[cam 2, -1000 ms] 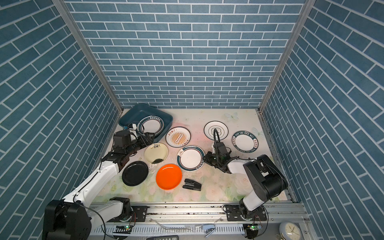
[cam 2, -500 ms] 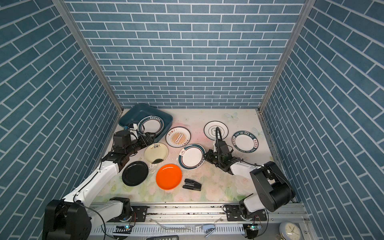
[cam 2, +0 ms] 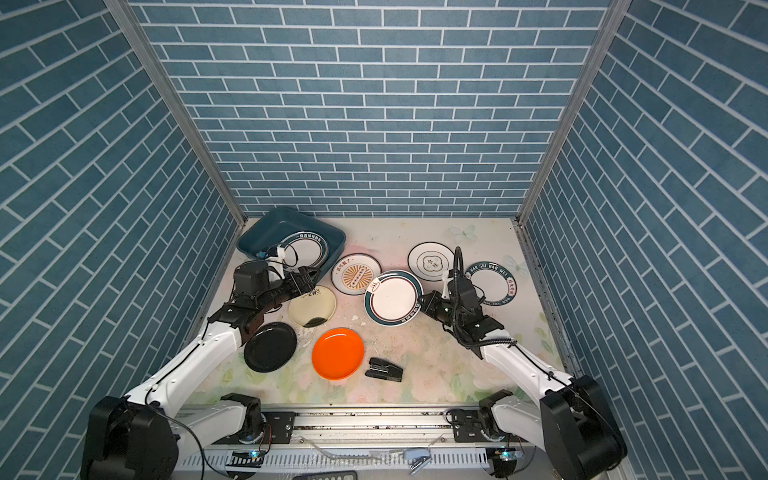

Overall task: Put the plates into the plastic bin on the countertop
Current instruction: 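Grasp the teal-rimmed plate rim with the right gripper and lift it upright, then hold the upright plate toward the left gripper while the left gripper grasps it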

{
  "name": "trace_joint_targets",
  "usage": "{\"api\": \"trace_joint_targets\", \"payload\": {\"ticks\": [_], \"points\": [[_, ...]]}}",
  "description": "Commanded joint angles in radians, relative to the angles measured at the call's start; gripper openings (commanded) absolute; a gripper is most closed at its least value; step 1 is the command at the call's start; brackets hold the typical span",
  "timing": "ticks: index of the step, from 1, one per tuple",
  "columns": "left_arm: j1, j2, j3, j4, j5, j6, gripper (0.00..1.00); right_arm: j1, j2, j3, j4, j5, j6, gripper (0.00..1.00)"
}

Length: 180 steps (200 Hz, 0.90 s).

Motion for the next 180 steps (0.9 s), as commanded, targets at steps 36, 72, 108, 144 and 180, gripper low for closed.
{"api": "trace_joint_targets", "payload": {"ticks": [36,72,108,144,180], "points": [[-0.107,0.087,0.059,0.088,0.020,-0.042,0.92,-0.053,0.004,0.054,0.126,-0.089,0.104,0.00],[-0.137,0.143,0.070,0.149,0.060,-0.083,0.86,-0.057,0.117,0.084,0.280,-0.193,0.183,0.00],[-0.180,0.171,0.085,0.176,0.055,-0.098,0.80,-0.058,0.160,0.080,0.370,-0.219,0.228,0.00],[-0.215,0.232,0.108,0.221,0.073,-0.127,0.70,-0.058,0.158,0.079,0.376,-0.220,0.231,0.00],[-0.254,0.299,0.140,0.262,0.090,-0.149,0.59,-0.058,0.146,0.076,0.375,-0.220,0.225,0.00]]}}
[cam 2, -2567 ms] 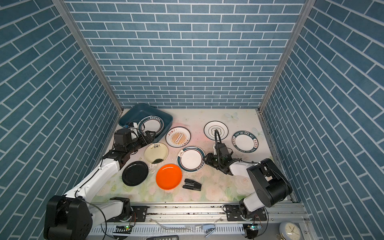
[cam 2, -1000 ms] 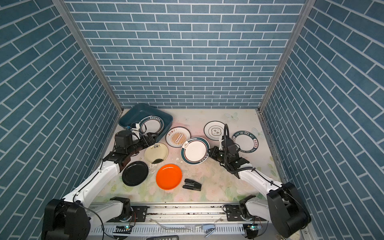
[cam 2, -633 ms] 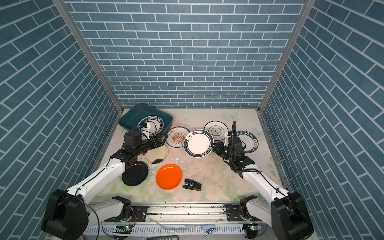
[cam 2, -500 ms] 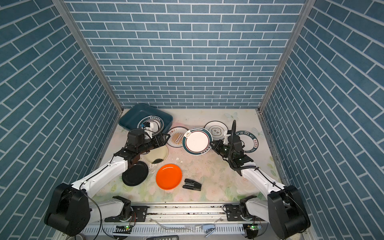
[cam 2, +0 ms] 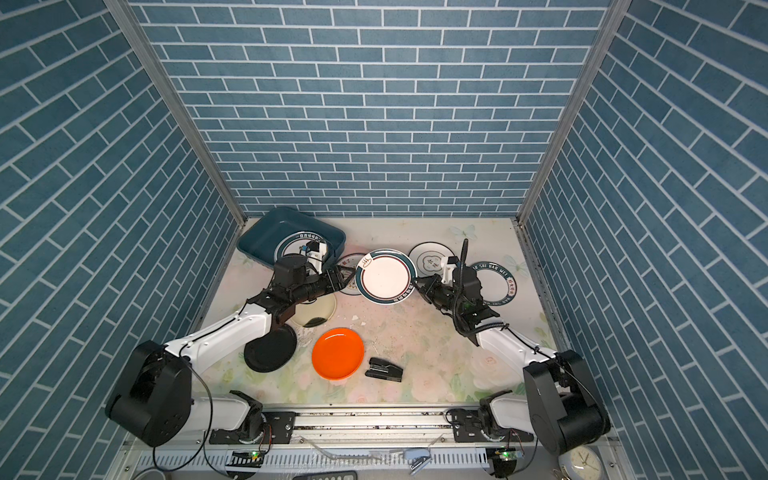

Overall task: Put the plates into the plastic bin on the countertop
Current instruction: 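Hold the upright plate toward the left gripper while the left gripper grasps it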

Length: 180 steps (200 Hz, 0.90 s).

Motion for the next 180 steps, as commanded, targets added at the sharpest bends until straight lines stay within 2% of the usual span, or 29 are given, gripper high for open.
{"api": "trace_joint_targets", "payload": {"ticks": [1,54,77,94,103,125,141,159,180], "points": [[-0.028,0.037,0.037,0.049,0.022,-0.016,0.58,-0.001,-0.021,0.030,0.070,-0.024,0.032,0.00],[-0.057,0.096,0.078,0.057,0.036,-0.035,0.40,0.000,-0.025,0.025,0.076,-0.029,0.028,0.00],[-0.057,0.105,0.086,0.046,0.034,-0.038,0.22,-0.002,-0.026,0.025,0.073,-0.036,0.023,0.00],[-0.057,0.113,0.092,0.035,0.030,-0.039,0.13,-0.001,-0.026,0.025,0.064,-0.037,0.016,0.00],[-0.057,0.117,0.098,0.025,0.029,-0.040,0.12,0.000,-0.026,0.027,0.059,-0.038,0.009,0.00],[-0.056,0.124,0.107,0.004,0.024,-0.033,0.00,-0.001,-0.017,0.038,0.041,-0.057,-0.001,0.31],[-0.056,0.116,0.114,-0.022,0.005,-0.015,0.00,-0.001,-0.019,0.035,0.044,-0.061,-0.003,0.45],[-0.054,0.108,0.126,-0.050,-0.008,0.003,0.00,-0.001,-0.028,0.030,0.038,-0.060,-0.011,0.68],[-0.046,0.099,0.139,-0.078,-0.018,0.019,0.00,-0.001,-0.036,0.032,0.007,-0.060,-0.037,0.79]]}}
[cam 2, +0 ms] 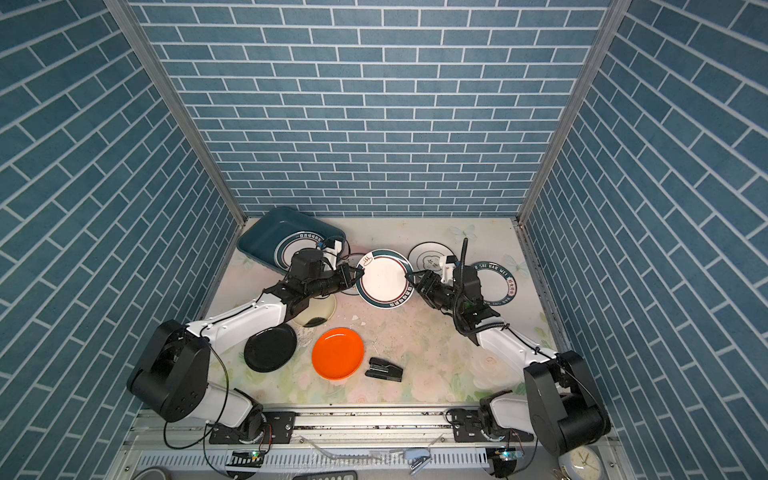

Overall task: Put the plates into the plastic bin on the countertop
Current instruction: 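Hold the upright plate toward the left gripper while the left gripper grasps it, then carry the plate to the bin with the left gripper while the right gripper withdraws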

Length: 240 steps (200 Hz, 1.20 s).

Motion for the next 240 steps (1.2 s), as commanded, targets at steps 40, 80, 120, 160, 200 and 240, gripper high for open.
{"api": "trace_joint_targets", "payload": {"ticks": [40,80,120,160,200,240], "points": [[0.035,-0.032,0.039,-0.066,-0.028,0.053,0.00,-0.001,-0.057,0.019,-0.041,-0.009,-0.067,0.85],[0.079,-0.073,0.027,-0.117,-0.056,0.053,0.00,-0.001,-0.098,0.009,-0.104,0.007,-0.123,0.89],[0.166,-0.131,0.027,-0.181,-0.115,0.067,0.00,-0.002,-0.127,0.012,-0.205,0.046,-0.190,0.90],[0.319,-0.167,0.049,-0.200,-0.162,0.046,0.00,-0.003,-0.133,0.009,-0.234,0.043,-0.217,0.90],[0.433,-0.156,0.084,-0.195,-0.311,0.042,0.00,-0.003,-0.183,-0.005,-0.270,0.103,-0.270,0.90],[0.501,-0.086,0.102,-0.169,-0.393,0.039,0.00,-0.003,-0.184,-0.002,-0.272,0.134,-0.302,0.90]]}}
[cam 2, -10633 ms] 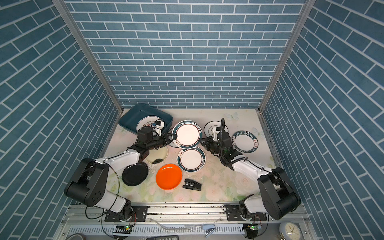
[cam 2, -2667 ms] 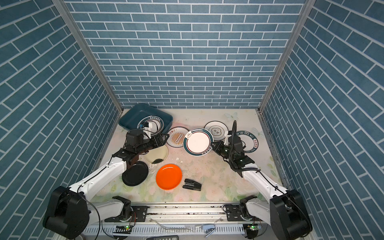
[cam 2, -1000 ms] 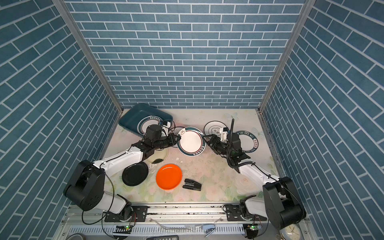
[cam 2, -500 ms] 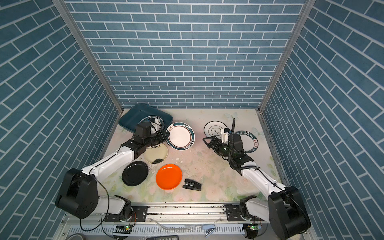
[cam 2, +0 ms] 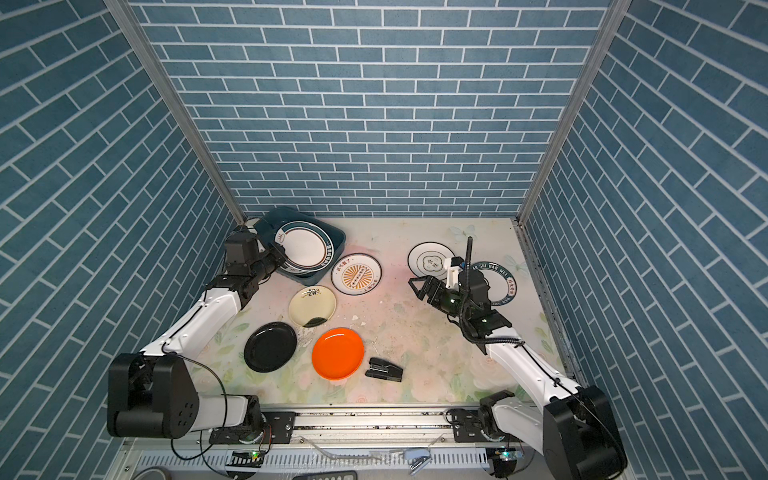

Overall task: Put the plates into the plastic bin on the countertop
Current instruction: 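Carry the plate to the bin with the left gripper while the right gripper withdraws, then lower the plate flat into the teal bin with the left gripper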

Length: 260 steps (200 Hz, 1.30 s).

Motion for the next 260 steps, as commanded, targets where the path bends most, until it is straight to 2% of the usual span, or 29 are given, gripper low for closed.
{"api": "trace_joint_targets", "payload": {"ticks": [1,42,66,114,184,231,239,250,260], "points": [[0.032,0.046,0.039,0.042,-0.072,-0.001,0.00,-0.001,-0.006,-0.003,-0.020,0.039,-0.054,0.90],[0.116,0.194,0.155,0.006,-0.015,0.017,0.00,-0.003,0.013,-0.003,0.019,0.038,-0.051,0.90],[0.119,0.270,0.208,-0.005,-0.006,0.035,0.00,-0.002,0.023,-0.013,0.015,0.024,-0.053,0.90],[0.120,0.419,0.294,-0.023,0.084,0.034,0.00,-0.002,0.015,-0.055,0.030,0.055,-0.029,0.90],[0.122,0.506,0.319,-0.017,0.094,0.030,0.00,-0.001,-0.018,-0.046,-0.047,0.093,-0.048,0.90],[0.122,0.546,0.331,0.018,0.182,-0.002,0.00,-0.003,0.002,-0.019,-0.064,0.108,-0.051,0.90],[0.122,0.547,0.316,0.044,0.194,-0.016,0.04,-0.002,0.007,-0.013,-0.073,0.110,-0.051,0.90],[0.122,0.557,0.312,0.059,0.205,-0.027,0.24,-0.002,0.013,-0.009,-0.078,0.108,-0.050,0.89],[0.123,0.570,0.324,0.049,0.213,-0.025,0.32,-0.002,0.017,-0.005,-0.075,0.103,-0.049,0.89]]}}
